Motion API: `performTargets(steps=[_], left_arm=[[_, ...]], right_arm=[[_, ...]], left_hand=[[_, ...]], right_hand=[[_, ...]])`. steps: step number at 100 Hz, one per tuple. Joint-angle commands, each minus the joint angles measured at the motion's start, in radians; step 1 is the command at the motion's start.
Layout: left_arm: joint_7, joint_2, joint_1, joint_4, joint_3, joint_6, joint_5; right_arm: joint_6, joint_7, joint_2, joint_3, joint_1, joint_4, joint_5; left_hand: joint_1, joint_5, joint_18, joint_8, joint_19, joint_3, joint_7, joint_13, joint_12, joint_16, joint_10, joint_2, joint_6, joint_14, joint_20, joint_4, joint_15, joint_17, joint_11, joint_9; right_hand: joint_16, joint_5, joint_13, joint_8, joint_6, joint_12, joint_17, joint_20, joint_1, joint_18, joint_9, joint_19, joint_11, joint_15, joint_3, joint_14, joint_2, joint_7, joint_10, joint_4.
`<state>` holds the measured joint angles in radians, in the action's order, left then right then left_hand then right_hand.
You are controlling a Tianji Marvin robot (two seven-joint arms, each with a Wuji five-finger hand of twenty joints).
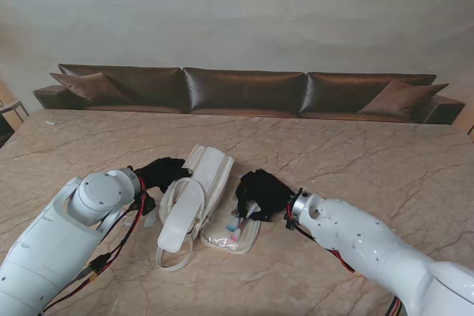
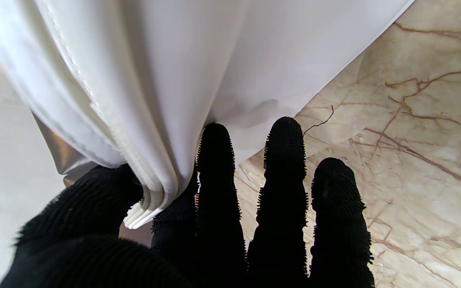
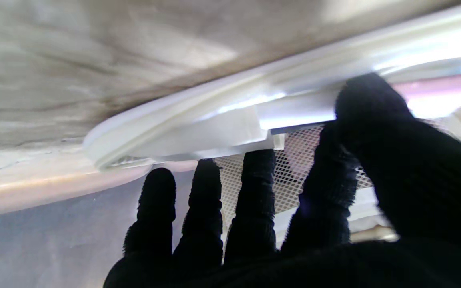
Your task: Pack the cosmetics bag
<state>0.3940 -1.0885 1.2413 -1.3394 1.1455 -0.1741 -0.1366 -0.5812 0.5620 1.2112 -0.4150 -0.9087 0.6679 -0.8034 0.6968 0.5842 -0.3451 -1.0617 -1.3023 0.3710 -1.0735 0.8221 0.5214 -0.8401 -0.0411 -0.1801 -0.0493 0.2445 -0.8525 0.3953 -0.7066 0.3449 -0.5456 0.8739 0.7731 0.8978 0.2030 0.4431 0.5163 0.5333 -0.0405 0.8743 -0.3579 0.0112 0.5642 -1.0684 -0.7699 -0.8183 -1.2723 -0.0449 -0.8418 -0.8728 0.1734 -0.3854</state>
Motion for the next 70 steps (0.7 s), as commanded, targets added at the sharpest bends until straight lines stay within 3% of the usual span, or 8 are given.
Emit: performTargets(steps=[1,39,64,70], left_arm=[[0.007,-0.003,0.004,0.001,-0.002,0.001,0.002],[0.017,0.000,0.000,0.003,-0.005,0.010,-0.001],[0.019,0.001,0.002,0.001,-0.004,0.008,-0.001],[0.018,0.000,0.004,0.000,-0.004,0.007,0.000]], right_arm=[[0.009,-0.007,-0.014,-0.002,0.008,0.014,-0.012],[0.111,-0.016,-0.045,-0.022,0.010,0.066,-0.056],[0.200,-0.023,-0.072,-0.023,0.006,0.125,-0.113],[0.208,-0.024,-0.077,-0.022,0.006,0.133,-0.124]], left_hand=[[0.076,0.021,-0.017,-0.020,-0.001,0.138,-0.063,-0.005,0.010,0.002,-0.041,0.101,-0.172,0.004,-0.013,0.069,0.007,-0.007,0.004,0.006],[0.071,0.023,-0.017,-0.022,0.000,0.140,-0.063,-0.005,0.009,0.003,-0.046,0.103,-0.174,0.002,-0.013,0.074,0.008,-0.007,0.002,0.010],[0.068,0.024,-0.017,-0.024,0.003,0.142,-0.062,-0.006,0.007,0.003,-0.046,0.104,-0.172,0.002,-0.012,0.076,0.009,-0.010,0.002,0.009],[0.069,0.023,-0.015,-0.024,0.001,0.143,-0.062,-0.004,0.007,0.002,-0.045,0.104,-0.173,0.002,-0.013,0.077,0.008,-0.007,0.001,0.009]], right_hand=[[-0.010,0.073,-0.007,0.035,0.089,0.001,0.003,0.005,-0.019,-0.011,-0.004,-0.004,-0.005,-0.011,-0.043,-0.023,0.066,-0.090,-0.015,0.045],[-0.009,0.081,0.001,-0.005,0.090,0.004,0.004,0.007,-0.019,-0.001,0.011,-0.003,-0.005,-0.009,-0.045,-0.017,0.037,-0.104,-0.023,0.045],[-0.010,0.059,0.007,-0.045,0.129,0.007,0.005,0.008,-0.003,0.004,0.007,-0.002,0.000,-0.002,-0.011,-0.006,0.037,-0.092,-0.034,0.040],[-0.006,0.016,0.008,-0.104,0.096,0.009,0.003,0.011,0.002,0.009,0.002,0.000,0.011,0.003,-0.002,-0.003,0.003,-0.112,-0.040,0.028]])
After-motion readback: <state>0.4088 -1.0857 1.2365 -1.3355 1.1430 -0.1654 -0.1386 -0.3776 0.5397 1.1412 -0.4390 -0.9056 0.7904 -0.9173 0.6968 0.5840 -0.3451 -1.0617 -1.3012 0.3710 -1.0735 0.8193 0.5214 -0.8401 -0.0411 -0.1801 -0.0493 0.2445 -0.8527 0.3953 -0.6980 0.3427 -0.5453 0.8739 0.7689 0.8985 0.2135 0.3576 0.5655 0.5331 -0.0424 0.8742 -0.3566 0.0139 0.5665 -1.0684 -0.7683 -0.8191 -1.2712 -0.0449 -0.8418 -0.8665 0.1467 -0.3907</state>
